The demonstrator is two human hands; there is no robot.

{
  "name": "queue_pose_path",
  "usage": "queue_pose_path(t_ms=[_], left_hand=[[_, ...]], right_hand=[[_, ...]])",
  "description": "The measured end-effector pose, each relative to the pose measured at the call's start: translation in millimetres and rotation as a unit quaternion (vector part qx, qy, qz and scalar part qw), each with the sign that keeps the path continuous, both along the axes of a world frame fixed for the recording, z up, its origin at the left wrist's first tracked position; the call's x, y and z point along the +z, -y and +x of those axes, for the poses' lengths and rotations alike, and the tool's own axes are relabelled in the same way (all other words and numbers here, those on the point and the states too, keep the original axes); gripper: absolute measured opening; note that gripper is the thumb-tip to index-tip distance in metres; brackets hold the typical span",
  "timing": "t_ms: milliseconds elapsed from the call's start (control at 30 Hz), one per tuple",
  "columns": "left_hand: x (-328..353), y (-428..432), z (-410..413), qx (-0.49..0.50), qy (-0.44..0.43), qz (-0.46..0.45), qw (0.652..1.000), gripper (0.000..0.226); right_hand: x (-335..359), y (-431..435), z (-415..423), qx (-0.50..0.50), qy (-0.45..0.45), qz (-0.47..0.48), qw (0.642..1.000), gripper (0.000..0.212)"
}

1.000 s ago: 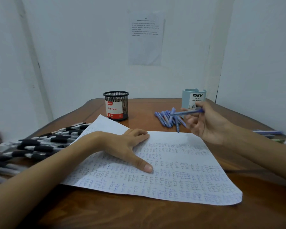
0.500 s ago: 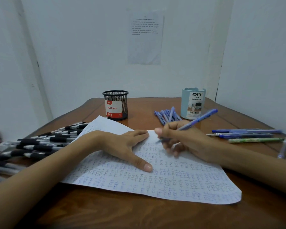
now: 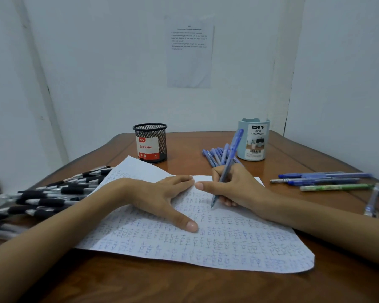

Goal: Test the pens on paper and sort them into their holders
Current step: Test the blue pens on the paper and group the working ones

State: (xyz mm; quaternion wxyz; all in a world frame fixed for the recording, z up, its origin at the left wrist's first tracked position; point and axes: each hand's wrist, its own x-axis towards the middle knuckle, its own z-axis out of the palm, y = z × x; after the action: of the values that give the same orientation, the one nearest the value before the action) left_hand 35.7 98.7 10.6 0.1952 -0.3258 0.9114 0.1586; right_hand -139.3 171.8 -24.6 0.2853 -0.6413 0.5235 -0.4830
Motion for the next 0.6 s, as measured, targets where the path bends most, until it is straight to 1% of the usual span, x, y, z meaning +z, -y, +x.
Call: queue_pose_path(t_ms=[67, 133, 267, 367, 400, 467, 500, 533, 600], left_hand=[[0.4, 0.4, 1.2, -0.011, 0.011, 0.002, 1.0, 0.148], [0.0, 0.7, 1.4, -0.014, 0.011, 0.003, 1.0, 0.153], [-2.1, 3.7, 2.3, -0.018, 0.005, 0.004, 1.0, 0.152], [0.0, 1.0, 1.4, -0.012, 0.01, 0.003, 1.0, 0.149], [-0.3, 0.1, 0.4, -0.008, 0.011, -0.002, 1.0, 0.142], [-0.3, -1.6, -1.4, 0.005, 0.0, -0.01, 1.0, 0.12], [-0.5, -1.4, -1.4, 0.006, -0.002, -0.011, 1.0, 0.116], [-1.0, -1.1, -1.0, 0.003, 0.003, -0.01, 1.0, 0.12], [0.2, -2.0, -0.2, -0.003, 0.016, -0.009, 1.0, 0.136]], right_hand=[[-1.5, 1.3, -1.6, 0.0, -0.015, -0.01, 1.0, 0.045], [-2.2, 2.9, -3.1, 0.0, -0.02, -0.011, 1.0, 0.044], [-1.7, 2.5, -3.4, 0.017, -0.007, -0.002, 1.0, 0.042], [-1.3, 1.0, -2.4, 0.024, -0.018, 0.002, 1.0, 0.042], [-1.5, 1.5, -2.4, 0.023, -0.021, 0.002, 0.999, 0.042], [-1.9, 3.0, -2.7, 0.017, -0.023, 0.005, 1.0, 0.043], [-2.0, 3.5, -3.0, 0.013, -0.019, 0.009, 1.0, 0.043], [-2.2, 3.9, -3.5, 0.011, -0.013, 0.011, 1.0, 0.043], [-2.3, 3.4, -4.2, 0.016, -0.003, 0.014, 1.0, 0.043]])
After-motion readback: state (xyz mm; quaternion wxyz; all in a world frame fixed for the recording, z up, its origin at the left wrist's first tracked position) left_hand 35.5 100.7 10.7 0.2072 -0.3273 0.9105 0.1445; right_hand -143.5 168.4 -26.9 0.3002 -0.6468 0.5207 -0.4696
